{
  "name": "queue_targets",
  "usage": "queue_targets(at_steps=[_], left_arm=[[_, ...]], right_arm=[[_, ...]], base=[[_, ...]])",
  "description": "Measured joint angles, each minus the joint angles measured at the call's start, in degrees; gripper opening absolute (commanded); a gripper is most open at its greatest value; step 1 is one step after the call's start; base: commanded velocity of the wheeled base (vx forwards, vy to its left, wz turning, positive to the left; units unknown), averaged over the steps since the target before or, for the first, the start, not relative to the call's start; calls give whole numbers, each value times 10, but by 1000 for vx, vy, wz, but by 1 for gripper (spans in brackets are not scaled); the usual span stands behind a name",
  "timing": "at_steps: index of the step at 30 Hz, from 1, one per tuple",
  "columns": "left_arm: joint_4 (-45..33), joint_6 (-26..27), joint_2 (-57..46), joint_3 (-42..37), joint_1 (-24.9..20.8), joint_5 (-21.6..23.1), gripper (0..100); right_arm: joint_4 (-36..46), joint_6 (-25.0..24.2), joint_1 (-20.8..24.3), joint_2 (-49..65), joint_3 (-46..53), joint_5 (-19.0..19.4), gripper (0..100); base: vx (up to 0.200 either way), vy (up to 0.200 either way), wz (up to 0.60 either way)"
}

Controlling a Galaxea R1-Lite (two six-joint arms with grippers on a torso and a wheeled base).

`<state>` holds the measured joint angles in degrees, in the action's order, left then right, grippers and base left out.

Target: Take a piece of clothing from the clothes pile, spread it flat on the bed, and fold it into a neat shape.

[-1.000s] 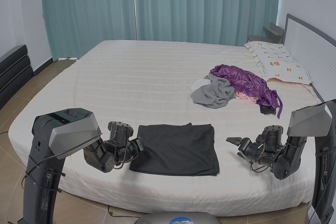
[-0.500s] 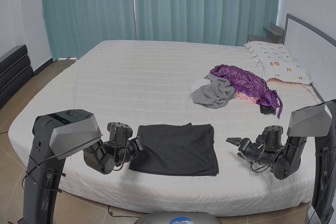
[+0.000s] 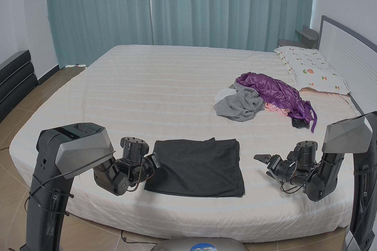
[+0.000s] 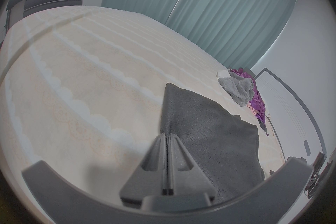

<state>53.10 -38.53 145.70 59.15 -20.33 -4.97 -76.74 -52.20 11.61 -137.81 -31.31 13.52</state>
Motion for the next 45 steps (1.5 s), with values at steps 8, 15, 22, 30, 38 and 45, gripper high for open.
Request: queue_targets(at_steps=[8,15,22,30,38,45], left_arm=[[0,-7,-1,1,0,-1,0],[0,-30,-2,2,3,-1,0],[0,-31,-4,1,5,-3,0],[0,-44,-4,0,8,-18,0],[0,-46,-5,-1,11,-28,0],[0,-47,-5,-1,15,-36,0]], right_arm=[[0,1,0,0,0,0,100],[0,1,0,0,1,0,100],[0,1,1,0,1,0,100],[0,1,0,0,1,0,100],[0,2,2,0,1,0,100],[0,2,4,0,1,-1,100]], base=[[0,200,0],[0,200,0],[0,200,0],[0,200,0],[0,200,0],[0,200,0]])
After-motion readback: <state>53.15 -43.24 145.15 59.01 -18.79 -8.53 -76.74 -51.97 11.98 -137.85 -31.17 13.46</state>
